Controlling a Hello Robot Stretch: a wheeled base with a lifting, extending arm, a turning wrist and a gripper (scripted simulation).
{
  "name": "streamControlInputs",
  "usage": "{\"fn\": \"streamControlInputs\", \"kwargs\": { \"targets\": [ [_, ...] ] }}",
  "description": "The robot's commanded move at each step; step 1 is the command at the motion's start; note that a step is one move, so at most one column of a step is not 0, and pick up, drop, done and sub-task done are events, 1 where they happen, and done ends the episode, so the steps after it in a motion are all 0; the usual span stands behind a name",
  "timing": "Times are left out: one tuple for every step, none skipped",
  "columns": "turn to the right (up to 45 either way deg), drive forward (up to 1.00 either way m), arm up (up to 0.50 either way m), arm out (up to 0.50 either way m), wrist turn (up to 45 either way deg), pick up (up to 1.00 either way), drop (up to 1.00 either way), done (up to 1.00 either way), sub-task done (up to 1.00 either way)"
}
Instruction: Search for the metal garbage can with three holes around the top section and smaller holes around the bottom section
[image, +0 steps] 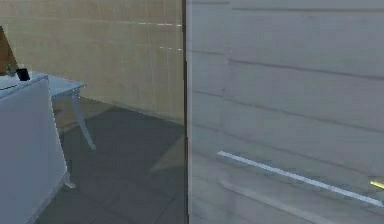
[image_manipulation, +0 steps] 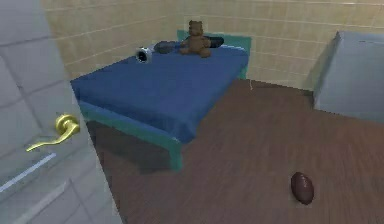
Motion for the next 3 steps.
{"fn": "streamControlInputs", "kwargs": {
  "targets": [
    [0.0, 0.5, 0.0, 0.0, 0.0, 0.0, 0.0, 0.0, 0.0],
    [-45.0, 0.0, 0.0, 0.0, 0.0, 0.0, 0.0, 0.0, 0.0],
    [-12.0, 0.0, 0.0, 0.0, 0.0, 0.0, 0.0, 0.0, 0.0]
  ]
}}
